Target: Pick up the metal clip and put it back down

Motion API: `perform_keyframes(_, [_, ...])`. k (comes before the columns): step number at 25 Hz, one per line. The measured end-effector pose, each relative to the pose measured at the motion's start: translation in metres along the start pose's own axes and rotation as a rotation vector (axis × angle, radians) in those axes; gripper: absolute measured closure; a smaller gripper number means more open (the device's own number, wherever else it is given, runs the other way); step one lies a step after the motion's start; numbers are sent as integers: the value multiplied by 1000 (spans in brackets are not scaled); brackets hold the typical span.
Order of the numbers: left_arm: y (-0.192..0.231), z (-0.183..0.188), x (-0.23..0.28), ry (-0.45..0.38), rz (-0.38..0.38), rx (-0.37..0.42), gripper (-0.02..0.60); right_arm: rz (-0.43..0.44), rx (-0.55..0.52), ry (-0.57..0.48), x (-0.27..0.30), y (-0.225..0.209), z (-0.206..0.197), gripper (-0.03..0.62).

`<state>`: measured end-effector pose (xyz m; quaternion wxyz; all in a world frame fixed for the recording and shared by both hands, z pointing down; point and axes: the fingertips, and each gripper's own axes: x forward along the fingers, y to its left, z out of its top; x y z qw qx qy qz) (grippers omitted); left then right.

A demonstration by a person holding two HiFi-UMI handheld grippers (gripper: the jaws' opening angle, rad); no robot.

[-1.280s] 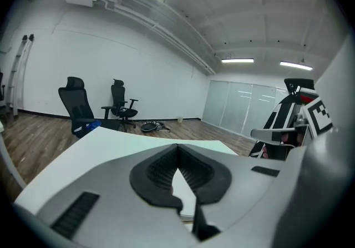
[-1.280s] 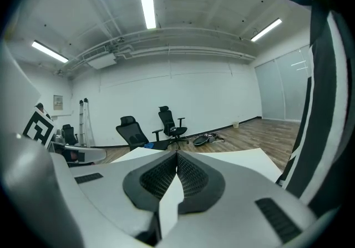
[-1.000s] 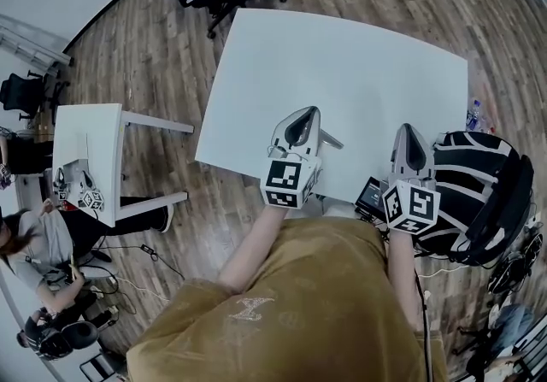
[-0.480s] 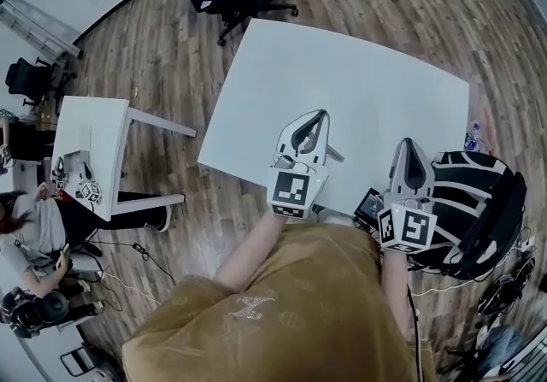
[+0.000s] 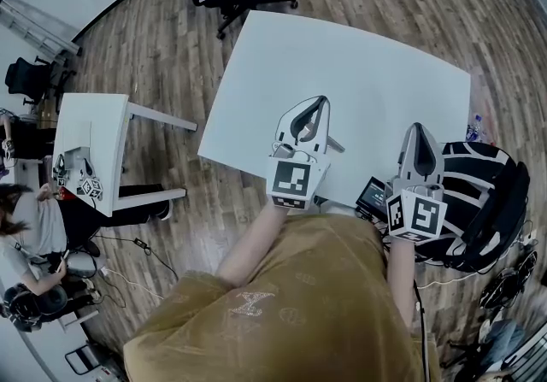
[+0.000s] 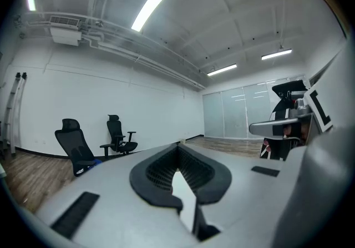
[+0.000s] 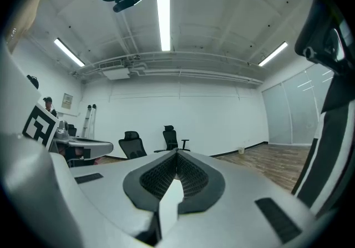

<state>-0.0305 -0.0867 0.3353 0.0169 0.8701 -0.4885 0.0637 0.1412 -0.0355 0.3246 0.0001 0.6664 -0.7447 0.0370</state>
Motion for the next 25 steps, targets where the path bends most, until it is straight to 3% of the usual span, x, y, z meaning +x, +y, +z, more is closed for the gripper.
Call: perform_keyframes(25, [3, 0, 1, 15, -1, 10, 575, -2, -9, 1, 2, 2, 2, 585])
